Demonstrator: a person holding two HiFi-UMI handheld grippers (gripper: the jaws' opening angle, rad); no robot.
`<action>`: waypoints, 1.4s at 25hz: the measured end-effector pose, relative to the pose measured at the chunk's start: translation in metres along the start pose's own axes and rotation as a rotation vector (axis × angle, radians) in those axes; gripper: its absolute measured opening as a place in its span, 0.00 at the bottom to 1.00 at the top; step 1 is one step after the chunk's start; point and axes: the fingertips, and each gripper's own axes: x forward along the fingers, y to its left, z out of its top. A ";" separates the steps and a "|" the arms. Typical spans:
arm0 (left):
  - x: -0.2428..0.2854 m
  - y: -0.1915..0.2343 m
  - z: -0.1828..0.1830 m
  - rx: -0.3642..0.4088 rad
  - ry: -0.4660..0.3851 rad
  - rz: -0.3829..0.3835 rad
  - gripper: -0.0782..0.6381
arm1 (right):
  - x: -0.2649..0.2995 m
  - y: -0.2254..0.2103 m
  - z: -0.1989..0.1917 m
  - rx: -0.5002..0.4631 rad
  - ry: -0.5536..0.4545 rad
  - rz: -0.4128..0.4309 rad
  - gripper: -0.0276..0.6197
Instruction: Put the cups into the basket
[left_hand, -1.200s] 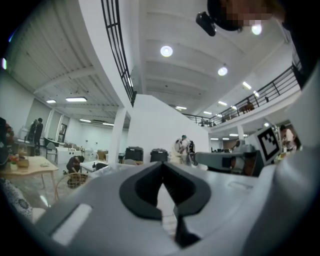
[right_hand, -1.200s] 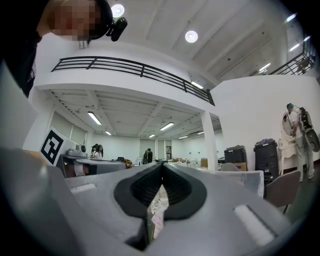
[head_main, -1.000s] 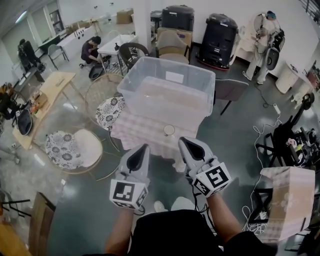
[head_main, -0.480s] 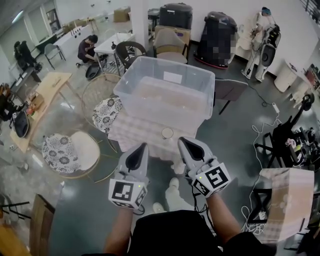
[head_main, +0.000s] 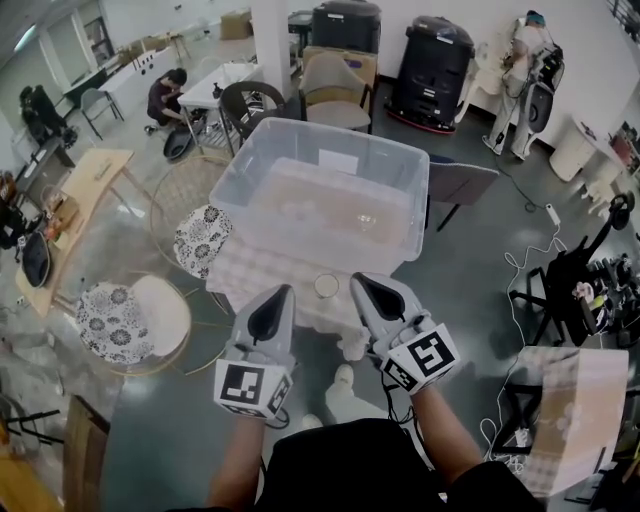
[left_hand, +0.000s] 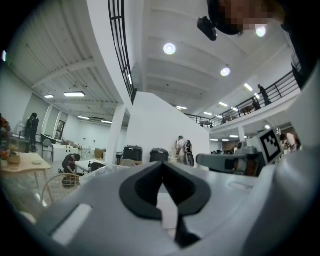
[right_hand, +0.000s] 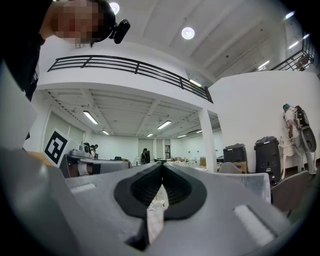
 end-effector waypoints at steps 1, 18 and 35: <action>0.009 0.002 -0.001 0.000 0.001 0.003 0.12 | 0.006 -0.008 -0.002 0.002 0.002 0.004 0.05; 0.100 0.028 -0.007 0.027 0.043 0.092 0.12 | 0.066 -0.088 -0.024 0.050 0.039 0.115 0.05; 0.130 0.066 -0.010 0.008 0.057 -0.056 0.12 | 0.091 -0.081 -0.079 0.022 0.187 0.029 0.05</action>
